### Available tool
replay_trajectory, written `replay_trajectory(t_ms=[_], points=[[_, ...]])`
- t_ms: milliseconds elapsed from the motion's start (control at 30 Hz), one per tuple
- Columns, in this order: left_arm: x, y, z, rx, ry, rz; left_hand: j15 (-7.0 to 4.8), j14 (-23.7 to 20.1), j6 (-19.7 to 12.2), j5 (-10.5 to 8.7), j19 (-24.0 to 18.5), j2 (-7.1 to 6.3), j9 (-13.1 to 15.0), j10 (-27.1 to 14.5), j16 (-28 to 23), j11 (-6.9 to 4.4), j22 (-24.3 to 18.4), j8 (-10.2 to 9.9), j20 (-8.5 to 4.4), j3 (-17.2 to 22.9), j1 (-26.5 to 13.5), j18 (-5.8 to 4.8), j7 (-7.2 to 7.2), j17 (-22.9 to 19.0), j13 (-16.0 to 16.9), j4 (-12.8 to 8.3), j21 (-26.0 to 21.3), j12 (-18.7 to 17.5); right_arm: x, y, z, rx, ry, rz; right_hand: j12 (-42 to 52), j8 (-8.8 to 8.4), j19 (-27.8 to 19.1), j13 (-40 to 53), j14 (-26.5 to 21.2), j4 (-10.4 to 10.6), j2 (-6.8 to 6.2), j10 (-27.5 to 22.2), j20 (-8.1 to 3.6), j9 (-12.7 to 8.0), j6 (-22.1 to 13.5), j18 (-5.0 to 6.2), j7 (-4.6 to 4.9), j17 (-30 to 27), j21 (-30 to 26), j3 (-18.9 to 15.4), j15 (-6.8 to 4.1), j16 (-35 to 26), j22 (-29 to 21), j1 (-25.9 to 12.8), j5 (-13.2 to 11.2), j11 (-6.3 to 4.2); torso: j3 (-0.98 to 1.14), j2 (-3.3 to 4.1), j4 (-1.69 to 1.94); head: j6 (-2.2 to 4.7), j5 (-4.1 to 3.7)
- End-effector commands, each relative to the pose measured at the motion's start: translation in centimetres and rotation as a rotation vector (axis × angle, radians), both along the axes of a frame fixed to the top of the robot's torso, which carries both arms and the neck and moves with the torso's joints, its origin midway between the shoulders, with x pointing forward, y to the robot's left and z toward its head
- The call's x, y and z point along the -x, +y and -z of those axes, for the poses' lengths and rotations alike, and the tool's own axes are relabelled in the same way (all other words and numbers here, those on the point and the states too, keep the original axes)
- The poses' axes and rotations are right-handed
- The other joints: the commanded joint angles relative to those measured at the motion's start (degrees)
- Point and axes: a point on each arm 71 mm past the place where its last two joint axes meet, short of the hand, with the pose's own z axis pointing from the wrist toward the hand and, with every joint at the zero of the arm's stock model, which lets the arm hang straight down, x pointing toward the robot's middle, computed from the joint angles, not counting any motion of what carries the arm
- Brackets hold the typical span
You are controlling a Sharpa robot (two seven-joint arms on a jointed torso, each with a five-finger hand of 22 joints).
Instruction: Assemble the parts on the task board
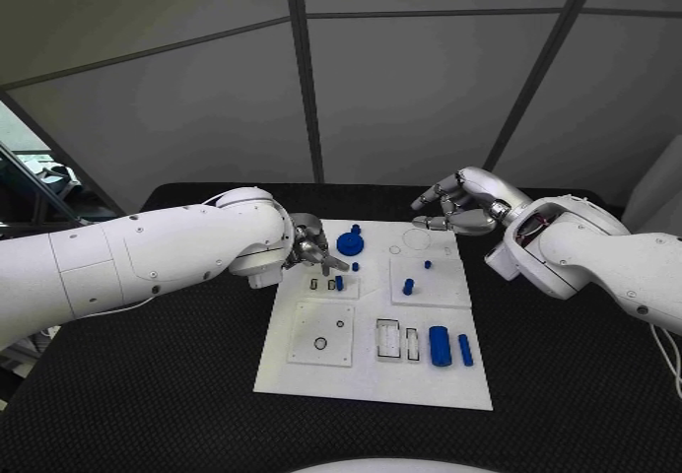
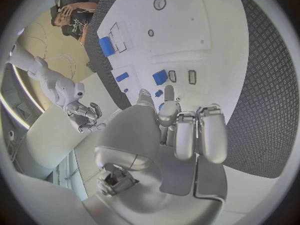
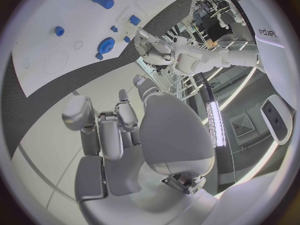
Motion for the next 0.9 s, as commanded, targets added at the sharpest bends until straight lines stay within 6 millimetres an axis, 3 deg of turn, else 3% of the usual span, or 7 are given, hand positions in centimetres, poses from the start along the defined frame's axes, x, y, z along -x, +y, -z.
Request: replay_trajectory(t_ms=[33,900], points=[[0.0,-0.1,0.1,-0.039,0.015,0.006,-0.32,5.94,-0.42,0.07,0.54,0.25,0.16,0.36,0.13,-0.10,4.66,0.45,-0.02,-0.37,-0.50,-8.87,-0.17,15.06,0.17,-0.02,0.45,0.33,0.0,0.1,-0.1,0.009,0.000,-0.006,-0.16,0.19,0.11,-0.04,3.51,-0.10,0.03,0.21,-0.30,0.01,0.29,0.92,0.08,4.75,-0.33,0.11,-0.27,-0.22,-0.03,0.34,0.33,-0.15,0.01,0.00,-0.07,-0.10,-0.05],[-0.3,-1.2,0.9,-0.072,0.046,0.038,-0.34,5.94,-0.68,0.07,0.73,0.19,0.49,0.21,0.13,-0.11,4.93,0.64,-0.07,-0.48,-0.50,-8.92,-0.18,15.06,0.17,-0.17,0.58,0.35,-0.1,0.5,0.0,0.019,0.005,-0.008,-0.13,0.23,0.14,-0.02,3.53,-0.01,-0.01,0.28,-0.33,0.00,0.30,0.92,0.07,4.77,-0.40,0.14,-0.30,-0.24,-0.09,0.20,0.76,-0.16,-0.03,0.07,-0.04,-0.68,-0.09]])
